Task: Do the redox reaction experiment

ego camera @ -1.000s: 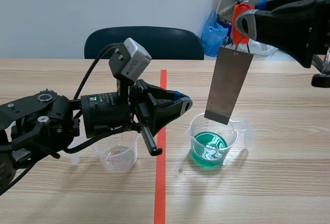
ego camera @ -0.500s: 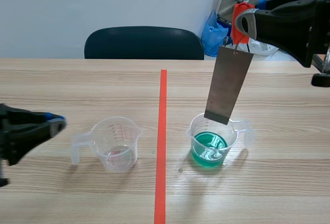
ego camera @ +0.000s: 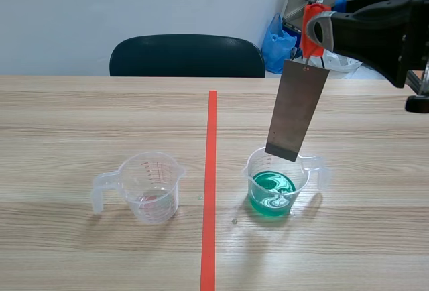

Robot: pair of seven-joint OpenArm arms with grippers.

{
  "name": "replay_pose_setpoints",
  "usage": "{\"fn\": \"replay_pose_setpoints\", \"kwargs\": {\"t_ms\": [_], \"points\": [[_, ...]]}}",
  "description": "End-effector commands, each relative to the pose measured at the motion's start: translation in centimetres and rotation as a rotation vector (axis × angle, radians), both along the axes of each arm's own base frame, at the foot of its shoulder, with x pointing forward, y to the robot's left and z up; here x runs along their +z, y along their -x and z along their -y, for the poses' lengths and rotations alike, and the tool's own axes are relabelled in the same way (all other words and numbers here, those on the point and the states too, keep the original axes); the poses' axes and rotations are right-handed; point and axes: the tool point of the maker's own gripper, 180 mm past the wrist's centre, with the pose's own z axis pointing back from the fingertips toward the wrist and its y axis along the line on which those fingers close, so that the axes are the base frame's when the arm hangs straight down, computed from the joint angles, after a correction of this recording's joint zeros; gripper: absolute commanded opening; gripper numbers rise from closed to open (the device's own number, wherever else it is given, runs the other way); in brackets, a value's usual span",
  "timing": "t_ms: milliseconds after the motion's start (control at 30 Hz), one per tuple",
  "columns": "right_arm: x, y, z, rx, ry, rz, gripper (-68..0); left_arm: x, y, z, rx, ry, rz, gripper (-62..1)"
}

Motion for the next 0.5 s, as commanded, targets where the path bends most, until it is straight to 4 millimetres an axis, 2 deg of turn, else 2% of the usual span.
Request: {"fn": "replay_pose_setpoints", "kwargs": {"t_ms": [0,67,167,233,333,467], "points": [[1.1,-0.1,-0.2,0.008,-0.019,0.031,-66.9,0.4,1.0,-0.2,0.038,0.026,0.031,-58.2],[1.1,-0.1,-0.2,0.008,-0.019,0.031,-66.9,1.0,2.3,-1.3,0.074,-0.009,0.053,-58.2],[1.1,-0.1,-0.2,0.008,-0.019,0.031,-66.9,1.6,4.3,-2.0,0.106,-0.055,0.081,-56.6],[1.1,-0.1,-0.2,0.008,-0.019,0.031,-66.9,1.8,5.6,-1.9,0.112,-0.073,0.088,-47.9],[1.1,-0.1,-0.2,0.008,-0.019,0.031,-66.9,2.2,6.9,-1.3,0.121,-0.076,0.090,-30.6],[1.1,-0.1,-0.2,0.008,-0.019,0.031,-66.9,2.8,7.1,-0.4,0.146,-0.067,0.135,-15.3]]}}
